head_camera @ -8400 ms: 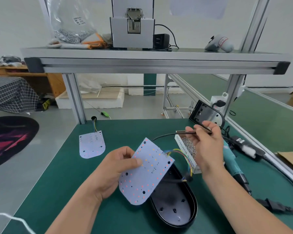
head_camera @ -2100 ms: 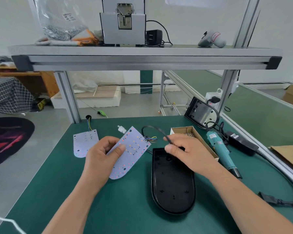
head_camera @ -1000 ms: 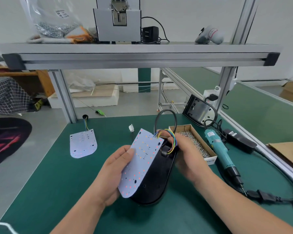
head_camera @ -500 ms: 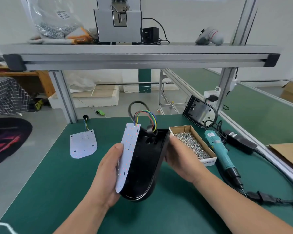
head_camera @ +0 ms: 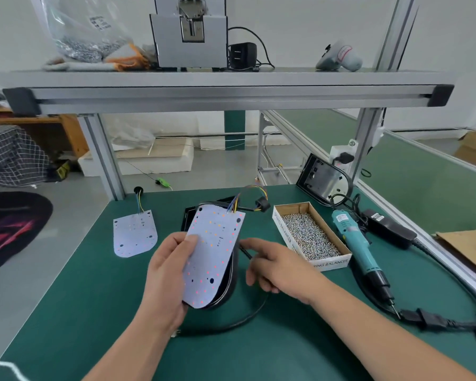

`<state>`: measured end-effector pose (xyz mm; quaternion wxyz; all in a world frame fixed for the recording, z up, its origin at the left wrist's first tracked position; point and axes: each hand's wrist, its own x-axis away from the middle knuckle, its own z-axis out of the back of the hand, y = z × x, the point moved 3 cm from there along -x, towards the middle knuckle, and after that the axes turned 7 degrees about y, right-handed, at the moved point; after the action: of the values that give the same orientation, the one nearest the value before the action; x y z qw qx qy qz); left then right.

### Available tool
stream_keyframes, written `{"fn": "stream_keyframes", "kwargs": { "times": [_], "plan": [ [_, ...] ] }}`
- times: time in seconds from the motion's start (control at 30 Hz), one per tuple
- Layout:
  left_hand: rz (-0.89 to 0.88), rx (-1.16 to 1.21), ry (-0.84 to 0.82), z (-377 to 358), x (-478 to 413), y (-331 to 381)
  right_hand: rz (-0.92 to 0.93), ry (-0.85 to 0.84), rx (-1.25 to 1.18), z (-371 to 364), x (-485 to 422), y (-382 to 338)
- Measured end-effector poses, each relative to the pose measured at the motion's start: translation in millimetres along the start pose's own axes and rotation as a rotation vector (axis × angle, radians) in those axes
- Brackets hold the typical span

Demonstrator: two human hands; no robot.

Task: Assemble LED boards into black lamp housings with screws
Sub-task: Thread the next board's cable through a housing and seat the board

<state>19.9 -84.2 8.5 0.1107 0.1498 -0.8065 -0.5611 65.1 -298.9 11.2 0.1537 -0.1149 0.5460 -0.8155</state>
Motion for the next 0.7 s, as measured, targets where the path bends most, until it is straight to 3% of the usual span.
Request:
{"fn": "stream_keyframes", "kwargs": {
  "times": [0.17, 0.3, 0.4, 0.57, 0.7],
  "plan": [
    [0.129, -0.015, -0.21, -3.6, 5.4, 4.5, 0.008, 0.217, 0.216, 11.7, -5.2, 11.8],
    [0.268, 0.014, -0.36, -4.7, 9.8, 8.3, 0.053, 0.237, 0.462, 16.3, -10.0, 13.3],
    [0.272, 0.035, -0.372, -4.6, 10.4, 10.8, 0.145, 0.277, 0.542, 12.8, -11.1, 10.8],
    [0.262, -0.005, -0.334, -2.5, 6.4, 10.5, 0.359, 0.342, 0.885, 7.5, -10.6, 0.1],
    [0.273, -0.123, -0.34, -5.2, 9.3, 8.5, 0.619, 0.426, 0.557, 14.8, -2.7, -18.8]
  ]
}}
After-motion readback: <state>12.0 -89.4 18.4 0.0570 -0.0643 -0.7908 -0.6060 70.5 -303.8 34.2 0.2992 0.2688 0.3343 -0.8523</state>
